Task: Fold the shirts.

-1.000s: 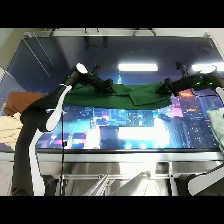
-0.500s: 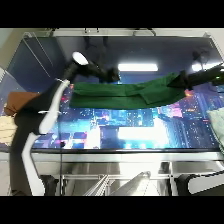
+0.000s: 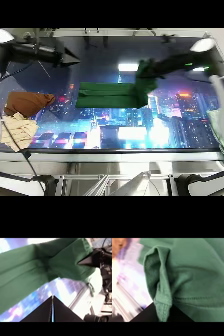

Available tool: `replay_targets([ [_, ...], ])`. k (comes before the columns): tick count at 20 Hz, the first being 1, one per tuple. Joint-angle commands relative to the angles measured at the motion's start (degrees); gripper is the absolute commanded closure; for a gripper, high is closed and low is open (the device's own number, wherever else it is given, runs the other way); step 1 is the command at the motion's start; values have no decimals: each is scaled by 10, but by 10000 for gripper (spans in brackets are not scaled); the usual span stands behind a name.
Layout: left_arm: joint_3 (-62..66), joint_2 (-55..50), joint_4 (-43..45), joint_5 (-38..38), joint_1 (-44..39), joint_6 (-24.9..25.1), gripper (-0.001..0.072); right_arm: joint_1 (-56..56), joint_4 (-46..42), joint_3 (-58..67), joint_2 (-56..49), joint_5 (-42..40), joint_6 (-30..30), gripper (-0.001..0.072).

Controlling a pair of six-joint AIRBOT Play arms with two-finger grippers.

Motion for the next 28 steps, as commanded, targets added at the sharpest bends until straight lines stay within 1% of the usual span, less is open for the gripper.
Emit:
replay_targets([
  [1,-90,57,-7,-31,64,47,692,148,52,17,-61,-202,37,693],
  [2,-117,66,-7,-33,75,55,692,174,60,39,-94,-229,37,693],
  [5,-191,91,-13,-19,92,75,692,227,88,139,-212,-241,35,693],
  [6,-213,97,-14,-16,92,76,692,239,117,170,-245,-243,-3,681],
  [7,-233,102,-13,-11,92,79,692,247,166,193,-271,-242,-45,393],
  [8,-246,103,-13,-11,92,81,692,250,227,203,-285,-236,-95,10],
  [10,-266,103,-38,-16,92,83,692,241,334,203,-277,-216,-180,12],
  [11,-273,102,-53,-17,92,85,692,229,359,203,-264,-204,-193,13],
  [12,-275,103,-65,-17,92,90,692,212,361,203,-245,-191,-193,21],
  [13,-275,103,-73,-19,92,91,692,193,351,203,-227,-168,-193,130],
  [14,-275,104,-75,-20,92,91,692,167,339,203,-208,-129,-191,218],
  [15,-275,106,-72,-20,92,92,692,140,318,203,-191,-85,-174,214],
  [16,-275,109,-72,-22,92,95,692,110,282,203,-177,-44,-138,214],
  [18,-275,113,-71,-26,92,95,692,49,172,202,-153,45,-67,216],
  [20,-275,118,-71,-34,92,103,692,3,86,180,-137,101,-21,240],
  [22,-275,123,-71,-33,92,105,692,-29,6,138,-125,105,13,238],
  [24,-275,123,-71,-30,92,105,692,-39,-90,92,-124,64,65,222],
  [25,-275,123,-71,-30,92,105,692,-38,-113,63,-125,34,78,82],
  [26,-275,123,-72,-29,92,105,692,-34,-106,36,-126,8,78,6],
  [28,-275,123,-71,-28,92,105,692,-18,-68,-4,-135,-43,69,7],
])
